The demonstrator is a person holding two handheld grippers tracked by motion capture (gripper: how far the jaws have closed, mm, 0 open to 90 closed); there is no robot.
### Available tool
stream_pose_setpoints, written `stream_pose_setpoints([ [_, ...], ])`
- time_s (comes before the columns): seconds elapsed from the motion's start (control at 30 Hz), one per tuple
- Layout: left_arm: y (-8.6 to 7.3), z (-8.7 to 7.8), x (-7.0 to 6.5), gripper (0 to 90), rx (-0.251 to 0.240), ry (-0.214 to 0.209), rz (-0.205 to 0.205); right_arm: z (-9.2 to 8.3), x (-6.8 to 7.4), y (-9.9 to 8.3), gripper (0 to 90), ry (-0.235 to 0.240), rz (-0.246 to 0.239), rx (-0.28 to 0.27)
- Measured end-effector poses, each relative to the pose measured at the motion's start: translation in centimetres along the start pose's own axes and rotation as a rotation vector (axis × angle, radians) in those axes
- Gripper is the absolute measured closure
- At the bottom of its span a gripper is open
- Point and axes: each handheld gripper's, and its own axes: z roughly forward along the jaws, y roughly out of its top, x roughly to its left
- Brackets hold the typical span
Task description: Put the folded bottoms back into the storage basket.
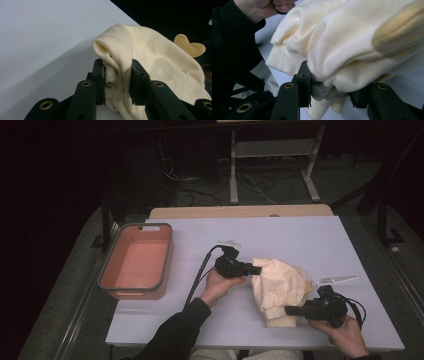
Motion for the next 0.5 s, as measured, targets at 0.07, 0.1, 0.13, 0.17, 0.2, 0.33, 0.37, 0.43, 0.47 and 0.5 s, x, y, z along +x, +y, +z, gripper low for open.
stream_pose_setpoints([
  [0.07, 0.2, -0.2, -0.1, 70.1, -0.006, 0.0, 0.005, -0.1, 0.1, 0.1, 58.4, 0.0, -0.006, -0.004],
  [0.1, 0.3, -0.3, -0.2, 70.0, -0.008, 0.001, 0.005, -0.1, 0.2, 0.2, 58.4, -0.001, -0.01, -0.006],
  [0.13, 0.3, -0.5, -0.2, 70.1, -0.013, 0.001, 0.005, -0.1, 0.2, 0.3, 58.4, 0.0, -0.011, -0.007],
  [0.17, 0.4, -0.6, -0.2, 70.0, -0.018, 0.003, 0.007, -0.2, 0.3, 0.4, 58.4, 0.0, -0.018, -0.01],
  [0.2, 0.5, -0.7, -0.3, 70.1, -0.024, 0.006, 0.007, -0.2, 0.3, 0.5, 58.4, 0.0, -0.02, -0.011],
  [0.33, 0.8, -1.2, -0.4, 70.1, -0.041, 0.011, 0.008, -0.2, 0.6, 1.0, 58.3, -0.001, -0.033, -0.021],
  [0.37, 0.8, -1.4, -0.3, 70.1, -0.047, 0.012, 0.009, -0.2, 0.6, 1.1, 58.4, 0.0, -0.035, -0.02],
  [0.43, 0.9, -1.6, -0.3, 70.1, -0.053, 0.014, 0.008, -0.1, 0.8, 1.3, 58.3, 0.001, -0.043, -0.024],
  [0.47, 0.9, -1.7, -0.3, 70.1, -0.055, 0.015, 0.008, -0.1, 0.9, 1.4, 58.4, 0.002, -0.045, -0.024],
  [0.5, 1.0, -1.9, -0.3, 70.1, -0.058, 0.016, 0.006, -0.1, 0.9, 1.5, 58.3, 0.003, -0.049, -0.025],
])
